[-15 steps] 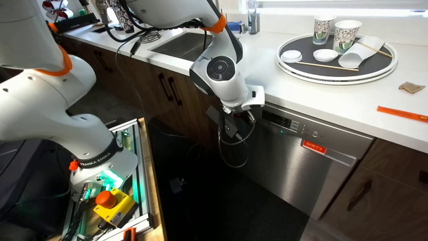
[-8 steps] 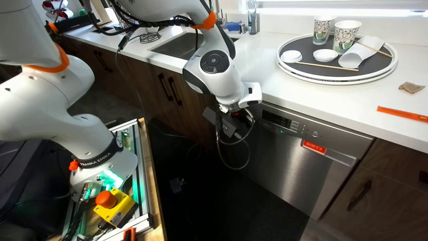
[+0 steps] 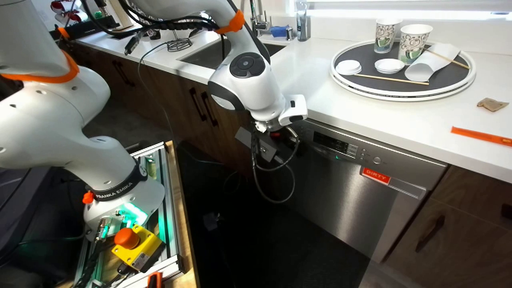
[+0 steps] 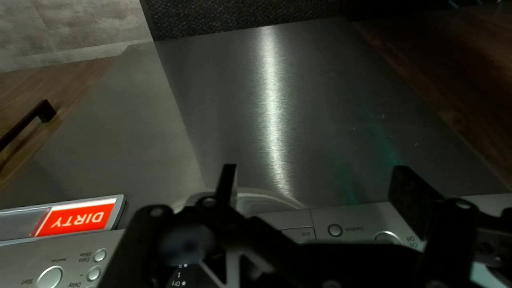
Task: Press a button on the dishwasher
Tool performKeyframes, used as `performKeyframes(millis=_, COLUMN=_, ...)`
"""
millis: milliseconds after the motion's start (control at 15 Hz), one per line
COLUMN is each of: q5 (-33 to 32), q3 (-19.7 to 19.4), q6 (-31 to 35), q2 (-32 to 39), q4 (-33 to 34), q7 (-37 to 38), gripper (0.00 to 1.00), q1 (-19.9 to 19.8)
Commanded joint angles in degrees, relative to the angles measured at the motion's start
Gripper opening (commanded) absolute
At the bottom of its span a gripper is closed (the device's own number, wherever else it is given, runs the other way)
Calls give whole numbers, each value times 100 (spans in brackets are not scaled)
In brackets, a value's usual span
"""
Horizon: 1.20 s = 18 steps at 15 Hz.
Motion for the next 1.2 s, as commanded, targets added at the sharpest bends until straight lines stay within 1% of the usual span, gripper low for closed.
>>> performKeyframes(millis=0, q5=-426, q3=-311, q6=27, q2=-440, q4=-390, q7=465, gripper=100, q1=356)
performKeyframes(millis=267, q5=-782, q3=-550, q6=34, q2=-714, q4=-604, q7=799, gripper=100, q1=600)
performKeyframes(millis=733, q5=-1745, q3=-1058, q6=48, q2=-1128, q4=-997, q7=1875, gripper=100, q1=1001)
performKeyframes(millis=800, q5=-1392, q3=-864, q6=0, q2=-879, q4=-744, q7=1435, gripper=100, q1=804)
performKeyframes(millis=1133, q5=-1424, q3=-881, q6=0, q2=-893, q4=-741, q7=1480, gripper=100, q1=815)
